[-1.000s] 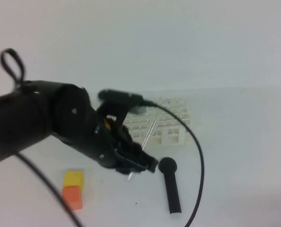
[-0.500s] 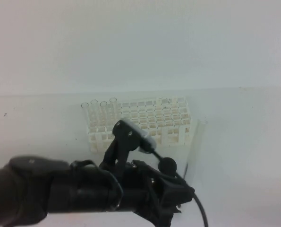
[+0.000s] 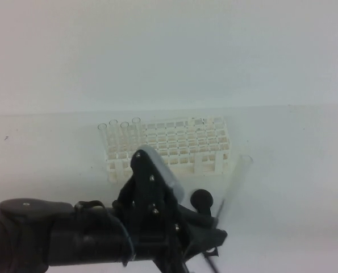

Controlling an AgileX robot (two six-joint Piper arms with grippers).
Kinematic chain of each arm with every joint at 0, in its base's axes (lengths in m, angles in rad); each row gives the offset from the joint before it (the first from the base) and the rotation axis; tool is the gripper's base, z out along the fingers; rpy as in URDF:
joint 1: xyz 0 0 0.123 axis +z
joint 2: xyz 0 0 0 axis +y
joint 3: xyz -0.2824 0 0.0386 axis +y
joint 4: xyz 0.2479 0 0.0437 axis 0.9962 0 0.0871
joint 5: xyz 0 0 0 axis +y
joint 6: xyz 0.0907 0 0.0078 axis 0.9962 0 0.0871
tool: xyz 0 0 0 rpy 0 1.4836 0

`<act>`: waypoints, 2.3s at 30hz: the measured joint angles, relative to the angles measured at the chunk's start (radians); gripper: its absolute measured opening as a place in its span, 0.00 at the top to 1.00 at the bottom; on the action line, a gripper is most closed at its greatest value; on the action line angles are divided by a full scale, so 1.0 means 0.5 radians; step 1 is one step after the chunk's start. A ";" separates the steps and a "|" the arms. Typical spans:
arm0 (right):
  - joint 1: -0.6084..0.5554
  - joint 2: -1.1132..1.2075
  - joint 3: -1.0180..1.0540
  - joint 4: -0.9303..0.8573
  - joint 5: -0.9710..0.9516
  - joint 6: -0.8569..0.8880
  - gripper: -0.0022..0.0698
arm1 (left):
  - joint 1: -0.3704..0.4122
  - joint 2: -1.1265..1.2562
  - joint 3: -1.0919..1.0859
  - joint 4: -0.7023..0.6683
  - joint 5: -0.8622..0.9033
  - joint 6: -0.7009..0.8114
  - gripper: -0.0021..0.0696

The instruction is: Place the test tubes

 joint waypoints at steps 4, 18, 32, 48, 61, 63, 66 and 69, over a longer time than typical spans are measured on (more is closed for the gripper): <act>0.000 0.088 -0.299 0.079 0.131 -0.318 0.97 | 0.000 0.000 0.000 0.000 0.237 0.611 0.82; 0.532 0.538 -0.446 1.937 0.645 -2.565 0.97 | 0.000 0.238 0.000 0.000 1.214 0.869 0.82; 0.812 1.060 -0.446 2.515 0.624 -3.118 0.87 | 0.081 0.449 0.014 0.000 1.211 0.960 0.82; 0.878 1.571 -0.474 2.920 0.999 -3.343 0.50 | 0.081 0.255 0.014 0.000 1.224 0.699 0.82; 0.878 2.017 -0.821 2.923 1.138 -3.407 0.50 | 0.082 0.251 0.013 0.000 1.228 0.682 0.82; 0.878 2.082 -0.869 2.927 1.185 -3.410 0.50 | 0.082 0.251 0.017 0.000 1.228 0.682 0.82; 0.881 2.180 -0.918 2.927 1.258 -3.414 0.51 | 0.082 0.251 0.017 0.000 1.228 0.682 0.82; 0.881 2.238 -0.932 2.927 1.280 -3.417 0.61 | 0.082 0.251 0.017 0.000 1.228 0.673 0.82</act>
